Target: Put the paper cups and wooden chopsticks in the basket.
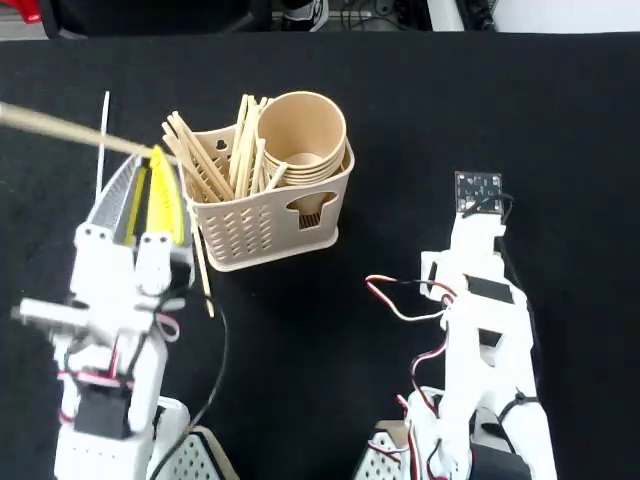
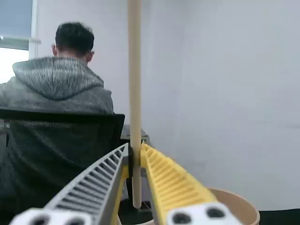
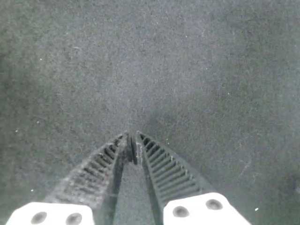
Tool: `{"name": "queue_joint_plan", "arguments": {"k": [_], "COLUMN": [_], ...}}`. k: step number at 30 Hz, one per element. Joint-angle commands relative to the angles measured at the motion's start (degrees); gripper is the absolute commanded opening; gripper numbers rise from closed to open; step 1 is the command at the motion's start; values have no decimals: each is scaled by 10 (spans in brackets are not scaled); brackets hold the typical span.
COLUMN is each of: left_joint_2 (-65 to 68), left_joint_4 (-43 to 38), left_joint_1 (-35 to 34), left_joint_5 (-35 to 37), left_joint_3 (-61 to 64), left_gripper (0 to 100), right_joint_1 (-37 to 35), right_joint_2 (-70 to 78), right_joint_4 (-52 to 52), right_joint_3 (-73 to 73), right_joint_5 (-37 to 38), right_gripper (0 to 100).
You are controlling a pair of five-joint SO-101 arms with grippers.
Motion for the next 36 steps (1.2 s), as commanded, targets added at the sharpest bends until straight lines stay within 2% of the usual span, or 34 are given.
{"name": "queue_joint_plan", "arguments": {"k": [1,6,10,13,15,20,24,30,33,36], "left_joint_2": [91,199,230,228,221,211,225,319,418,536], "left_joint_4": [-46,-48,-44,-22,36,222,348,542,590,594], "left_joint_1": [-18,-19,-22,-22,-21,-35,-89,-176,-204,-230], "left_joint_5": [47,67,64,68,68,65,60,-10,-40,-77], "left_joint_3": [0,-16,-26,-29,-52,-179,-298,-463,-514,-551], "left_gripper": [30,30,33,107,144,149,149,149,149,148], "right_joint_1": [-4,-4,-3,-3,-3,-3,-2,-2,-2,-2], "right_joint_2": [-1,-1,-1,-1,-1,-1,-1,-1,-1,-1], "right_joint_4": [-9,-9,-9,-9,-9,-9,-9,-9,-9,-9], "right_joint_3": [-1,-1,-1,-1,-1,-1,-1,-1,-1,-1], "right_joint_5": [7,7,7,7,7,7,7,7,7,7], "right_gripper": [21,21,21,21,21,21,21,21,21,21]}}
